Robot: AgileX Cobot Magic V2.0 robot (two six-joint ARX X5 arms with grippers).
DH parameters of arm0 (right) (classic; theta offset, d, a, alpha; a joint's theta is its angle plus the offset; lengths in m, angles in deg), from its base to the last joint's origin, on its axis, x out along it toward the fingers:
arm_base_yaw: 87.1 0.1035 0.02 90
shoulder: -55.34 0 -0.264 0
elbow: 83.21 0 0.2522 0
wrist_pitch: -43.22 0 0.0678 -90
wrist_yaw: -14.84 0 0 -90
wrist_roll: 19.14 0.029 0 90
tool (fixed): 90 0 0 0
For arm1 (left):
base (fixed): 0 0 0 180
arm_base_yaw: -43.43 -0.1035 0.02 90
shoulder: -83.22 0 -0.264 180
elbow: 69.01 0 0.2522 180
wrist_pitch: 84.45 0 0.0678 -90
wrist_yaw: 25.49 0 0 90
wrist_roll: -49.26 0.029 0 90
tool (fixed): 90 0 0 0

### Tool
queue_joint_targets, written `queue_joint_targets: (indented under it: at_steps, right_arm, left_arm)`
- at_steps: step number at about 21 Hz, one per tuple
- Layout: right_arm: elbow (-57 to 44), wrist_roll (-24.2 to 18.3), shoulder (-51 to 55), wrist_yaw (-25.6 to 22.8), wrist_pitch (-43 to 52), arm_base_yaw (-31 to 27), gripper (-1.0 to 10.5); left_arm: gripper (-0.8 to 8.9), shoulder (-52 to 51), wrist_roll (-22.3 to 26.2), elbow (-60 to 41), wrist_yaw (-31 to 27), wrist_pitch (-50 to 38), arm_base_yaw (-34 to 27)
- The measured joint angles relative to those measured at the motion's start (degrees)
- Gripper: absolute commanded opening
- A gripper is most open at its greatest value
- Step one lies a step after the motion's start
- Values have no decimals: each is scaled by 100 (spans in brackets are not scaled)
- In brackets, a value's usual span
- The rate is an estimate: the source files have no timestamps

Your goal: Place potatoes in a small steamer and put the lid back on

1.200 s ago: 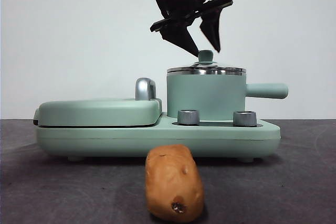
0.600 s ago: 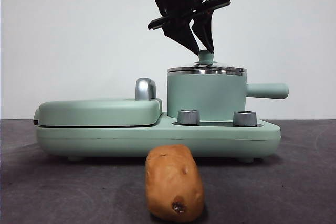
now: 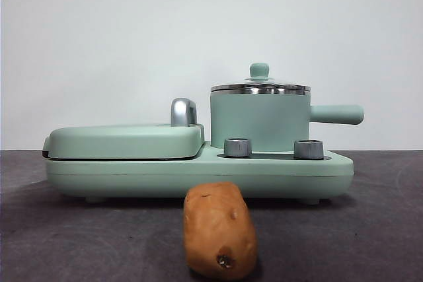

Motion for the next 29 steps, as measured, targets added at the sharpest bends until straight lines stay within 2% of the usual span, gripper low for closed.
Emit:
queue_joint_targets:
  at_steps: [3,4,7,8,13,16,19,26,29]
  right_arm:
    - [0,0,0,-2,0,0,490]
    - [0,0,0,-2,0,0,490]
    - [0,0,0,0,-2,0,490]
    - [0,0,0,0,-2,0,490]
    - [0,0,0,-2,-42,0,490]
    - [0,0,0,-2,-168,0,490]
    - [0,0,0,0,-210,0,490]
    - [0,0,0,0,-240,0,490]
    - [0,0,0,-2,-240,0,490]
  left_arm:
    - [41,166,0,0,181,-44,11]
    - [89,247,-2,0,203,-129,44]
    - [324,555,-15,0,238,-284,177]
    - [351,678,-24,0,243,-304,229]
    - [350,1272,-70,-4,245,-533,323]
    - [303,1451,-157,-4,229,-728,317]
    - [0,1495,-221,-4,168,-662,317]
    - [8,1493,-105,107,-247,-730,352]
    - [8,999,94,116,-466,-393,289]
